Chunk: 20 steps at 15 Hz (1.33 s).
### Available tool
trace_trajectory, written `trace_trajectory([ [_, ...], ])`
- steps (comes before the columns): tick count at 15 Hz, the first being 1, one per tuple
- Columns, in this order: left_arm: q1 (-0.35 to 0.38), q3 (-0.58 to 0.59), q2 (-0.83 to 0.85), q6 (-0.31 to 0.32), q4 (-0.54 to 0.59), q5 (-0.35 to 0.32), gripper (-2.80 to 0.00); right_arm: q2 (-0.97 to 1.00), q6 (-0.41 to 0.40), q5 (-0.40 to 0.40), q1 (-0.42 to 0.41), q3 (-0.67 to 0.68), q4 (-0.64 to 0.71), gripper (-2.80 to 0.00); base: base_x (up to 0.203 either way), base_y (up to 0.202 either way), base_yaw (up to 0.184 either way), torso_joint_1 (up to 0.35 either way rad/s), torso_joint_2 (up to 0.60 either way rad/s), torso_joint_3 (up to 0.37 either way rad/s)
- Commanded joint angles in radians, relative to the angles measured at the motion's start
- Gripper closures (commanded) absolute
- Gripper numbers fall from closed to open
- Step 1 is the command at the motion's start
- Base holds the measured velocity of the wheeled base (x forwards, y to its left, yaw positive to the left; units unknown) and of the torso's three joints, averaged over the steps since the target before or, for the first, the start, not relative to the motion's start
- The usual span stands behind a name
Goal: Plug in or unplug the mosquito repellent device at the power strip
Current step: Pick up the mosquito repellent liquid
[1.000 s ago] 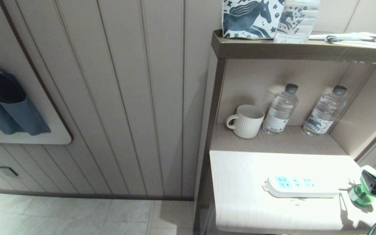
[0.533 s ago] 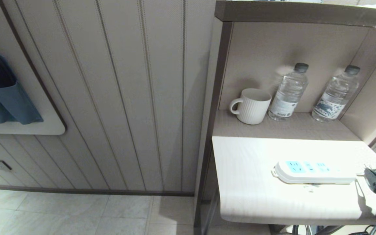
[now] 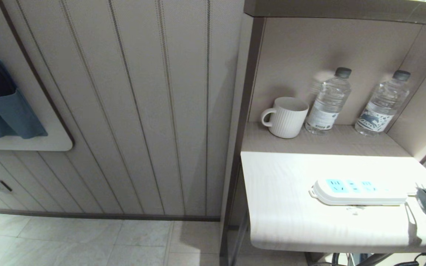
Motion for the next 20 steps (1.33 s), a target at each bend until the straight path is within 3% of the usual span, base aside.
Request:
trace_trajectory([
  [1, 0.001, 0.0, 0.0, 0.001, -0.001, 0.0, 0.0, -0.014, -0.025, 0.001, -0.003, -0.001, -0.014, -2.8, 0.0, 0.0, 0.0, 0.0, 0.0, 0.0],
  [10, 0.001, 0.0, 0.0, 0.001, -0.001, 0.0, 0.0, 0.022, -0.049, 0.035, -0.006, -0.001, -0.051, -2.8, 0.0, 0.0, 0.0, 0.0, 0.0, 0.0],
  [15, 0.001, 0.0, 0.0, 0.001, -0.001, 0.0, 0.0, 0.146, -0.048, 0.036, -0.044, -0.001, -0.196, -2.8, 0.0, 0.0, 0.0, 0.0, 0.0, 0.0],
  [20, 0.0, 0.0, 0.0, 0.001, -0.001, 0.0, 0.0, 0.169, -0.048, 0.068, -0.048, -0.001, -0.227, -2.8, 0.0, 0.0, 0.0, 0.0, 0.0, 0.0],
])
